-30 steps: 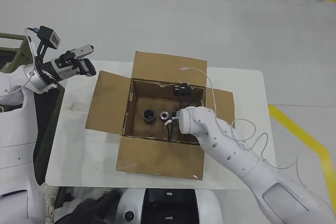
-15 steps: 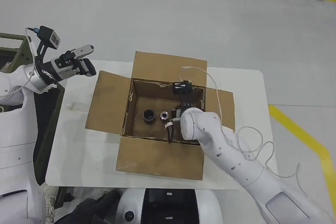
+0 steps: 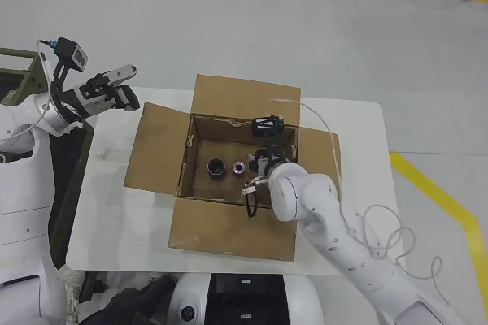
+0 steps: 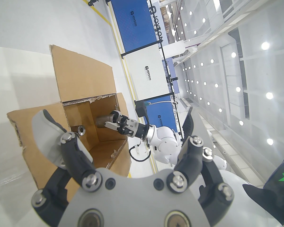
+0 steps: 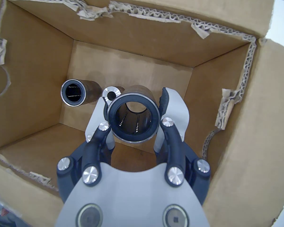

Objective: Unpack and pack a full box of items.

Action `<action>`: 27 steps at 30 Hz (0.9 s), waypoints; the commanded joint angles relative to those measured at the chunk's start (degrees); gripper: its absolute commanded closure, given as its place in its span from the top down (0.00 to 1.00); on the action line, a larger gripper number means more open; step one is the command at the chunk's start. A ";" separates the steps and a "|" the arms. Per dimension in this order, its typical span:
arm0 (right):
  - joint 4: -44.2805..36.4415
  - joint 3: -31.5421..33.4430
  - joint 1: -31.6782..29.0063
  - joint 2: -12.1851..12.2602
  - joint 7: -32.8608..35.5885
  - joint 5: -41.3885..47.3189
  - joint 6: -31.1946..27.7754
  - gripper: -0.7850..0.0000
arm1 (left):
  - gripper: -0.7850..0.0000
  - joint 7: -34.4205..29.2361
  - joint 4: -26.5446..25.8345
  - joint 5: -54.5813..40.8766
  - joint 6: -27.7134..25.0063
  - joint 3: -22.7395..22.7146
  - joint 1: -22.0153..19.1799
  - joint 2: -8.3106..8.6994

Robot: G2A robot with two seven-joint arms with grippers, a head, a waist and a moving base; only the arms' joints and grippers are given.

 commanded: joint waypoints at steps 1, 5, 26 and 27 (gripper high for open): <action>-1.28 0.41 -0.79 0.06 0.07 -0.74 -0.41 0.00 | 1.00 0.00 0.00 0.00 0.00 0.00 0.00 0.00; -2.88 1.17 -2.04 0.06 0.21 -1.64 -1.24 0.00 | 1.00 0.00 0.00 0.00 0.00 0.00 0.00 0.00; -3.43 1.81 -2.76 -0.16 -0.05 -1.89 -1.67 0.00 | 1.00 0.00 0.00 0.00 0.00 0.00 0.00 0.00; -3.43 1.81 -2.76 -0.16 -0.05 -1.89 -1.67 0.00 | 1.00 0.00 0.00 0.00 0.00 0.00 0.00 0.00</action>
